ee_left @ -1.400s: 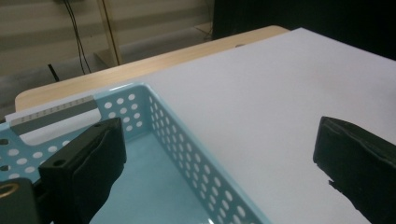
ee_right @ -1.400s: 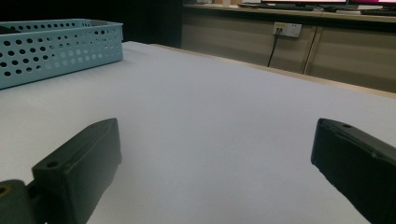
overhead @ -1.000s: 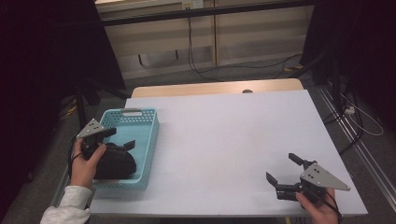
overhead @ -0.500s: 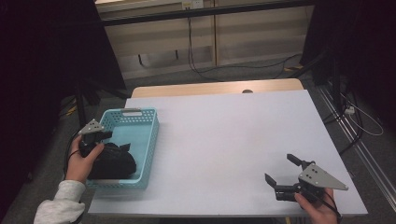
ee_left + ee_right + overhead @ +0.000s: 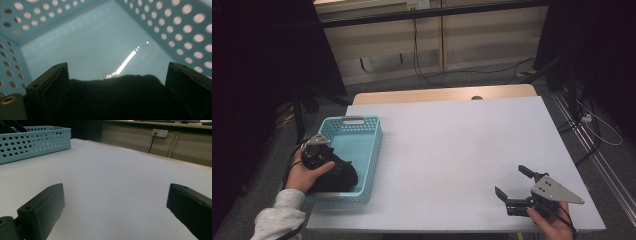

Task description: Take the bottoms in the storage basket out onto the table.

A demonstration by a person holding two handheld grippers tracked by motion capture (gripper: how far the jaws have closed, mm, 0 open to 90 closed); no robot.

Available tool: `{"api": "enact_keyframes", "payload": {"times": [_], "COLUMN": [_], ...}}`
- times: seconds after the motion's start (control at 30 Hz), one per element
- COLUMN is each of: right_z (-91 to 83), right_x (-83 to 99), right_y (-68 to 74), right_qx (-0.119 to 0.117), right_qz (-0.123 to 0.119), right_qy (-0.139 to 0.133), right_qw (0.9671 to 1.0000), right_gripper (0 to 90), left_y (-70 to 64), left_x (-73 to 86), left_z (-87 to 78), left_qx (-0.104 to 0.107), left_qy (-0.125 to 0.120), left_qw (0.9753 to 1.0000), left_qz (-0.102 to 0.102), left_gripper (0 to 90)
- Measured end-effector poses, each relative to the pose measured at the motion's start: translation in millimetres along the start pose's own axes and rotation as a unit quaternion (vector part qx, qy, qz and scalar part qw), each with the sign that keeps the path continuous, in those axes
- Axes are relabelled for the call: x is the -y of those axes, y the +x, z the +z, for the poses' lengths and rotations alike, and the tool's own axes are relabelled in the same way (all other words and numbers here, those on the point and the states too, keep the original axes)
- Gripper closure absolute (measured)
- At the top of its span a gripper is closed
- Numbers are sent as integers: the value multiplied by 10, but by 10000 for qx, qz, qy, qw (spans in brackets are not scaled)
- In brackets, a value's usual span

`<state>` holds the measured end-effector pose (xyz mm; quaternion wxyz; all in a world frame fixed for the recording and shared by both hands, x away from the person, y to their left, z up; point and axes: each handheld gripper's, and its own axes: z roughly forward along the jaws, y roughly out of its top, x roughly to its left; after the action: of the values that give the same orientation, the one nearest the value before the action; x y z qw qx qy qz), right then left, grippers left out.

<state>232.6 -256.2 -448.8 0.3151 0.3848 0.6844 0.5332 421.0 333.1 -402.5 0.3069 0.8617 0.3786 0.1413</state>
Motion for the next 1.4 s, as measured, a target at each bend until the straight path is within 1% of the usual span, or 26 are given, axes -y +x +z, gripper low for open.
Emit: {"api": "enact_keyframes", "payload": {"times": [0.13, 0.23, 0.3, 0.37, 0.4, 0.5, 0.53, 0.57, 0.63, 0.67, 0.8, 0.87, 0.93, 0.97, 1.03, 1.07, 1.13, 1.17, 1.2, 1.27, 1.3, 1.33, 1.4], "right_z": [9, 11, 12, 9, 9, 6, 4, 3, 0, 0, -7, -11, -12, -10, -8, -7, -6, -6, -5, -3, -2, -3, -3], "right_x": [-1, -1, 0, 0, 1, 4, 4, 4, 7, 9, 12, 12, 9, 8, 8, 7, 7, 7, 7, 9, 9, 9, 9], "right_y": [5, 7, 9, 10, 10, 9, 8, 8, 7, 8, 2, 3, 6, 8, 11, 13, 14, 14, 13, 10, 8, 7, 6], "right_qx": [-25, -31, -45, -48, -48, -50, -47, -47, -41, -35, -40, -39, -42, -30, -33, -34, -35, -26, -22, -19, -22, -21, -19], "right_qz": [-7, -6, -14, -23, -27, -22, -23, -20, -27, -23, -41, -42, -39, -44, -48, -49, -50, -55, -59, -49, -47, -41, -44], "right_qy": [25, 29, 31, 41, 47, 52, 50, 51, 86, 96, 90, 89, 85, 87, 93, 90, 92, 100, 107, 111, 112, 110, 100], "right_qw": [10000, 10000, 10000, 10000, 10000, 10000, 10000, 10000, 10000, 9999, 9999, 9999, 9999, 9999, 9999, 9999, 9999, 9999, 9999, 9999, 9999, 9999, 9999], "right_gripper": [6, 6, 6, 6, 6, 6, 6, 6, 8, 8, 8, 8, 8, 9, 9, 9, 9, 9, 9, 9, 9, 9, 9], "left_y": [11, 29, 51, 59, 57, 52, 51, 65, 84, 87, 74, 80, 93, 97, 92, 96, 85, 88, 86, 90, 93, 93, 93], "left_x": [45, 81, 105, 126, 132, 136, 143, 155, 174, 175, 169, 176, 178, 172, 151, 137, 119, 111, 101, 85, 81, 78, 66], "left_z": [84, 144, 182, 224, 248, 318, 338, 356, 370, 373, 385, 376, 361, 348, 338, 327, 320, 316, 311, 303, 304, 308, 309], "left_qx": [-15, 32, 16, 81, 72, 107, 139, 183, 151, 134, 86, 59, -23, -7, -32, -10, 4, -18, -24, 5, -17, -10, -12], "left_qy": [145, 240, 316, 408, 455, 715, 770, 779, 716, 705, 755, 721, 666, 702, 753, 806, 810, 837, 855, 909, 899, 888, 942], "left_qw": [9999, 9995, 9992, 9987, 9985, 9971, 9964, 9959, 9954, 9953, 9955, 9956, 9957, 9953, 9950, 9947, 9944, 9941, 9935, 9924, 9922, 9917, 9911], "left_qz": [-56, -196, -253, -297, -286, -252, -316, -426, -621, -649, -573, -596, -649, -672, -654, -636, -675, -689, -752, -833, -859, -925, -935], "left_gripper": [55, 54, 50, 54, 58, 58, 58, 57, 55, 56, 61, 77, 126, 164, 235, 284, 405, 438, 492, 632, 676, 703, 741]}}
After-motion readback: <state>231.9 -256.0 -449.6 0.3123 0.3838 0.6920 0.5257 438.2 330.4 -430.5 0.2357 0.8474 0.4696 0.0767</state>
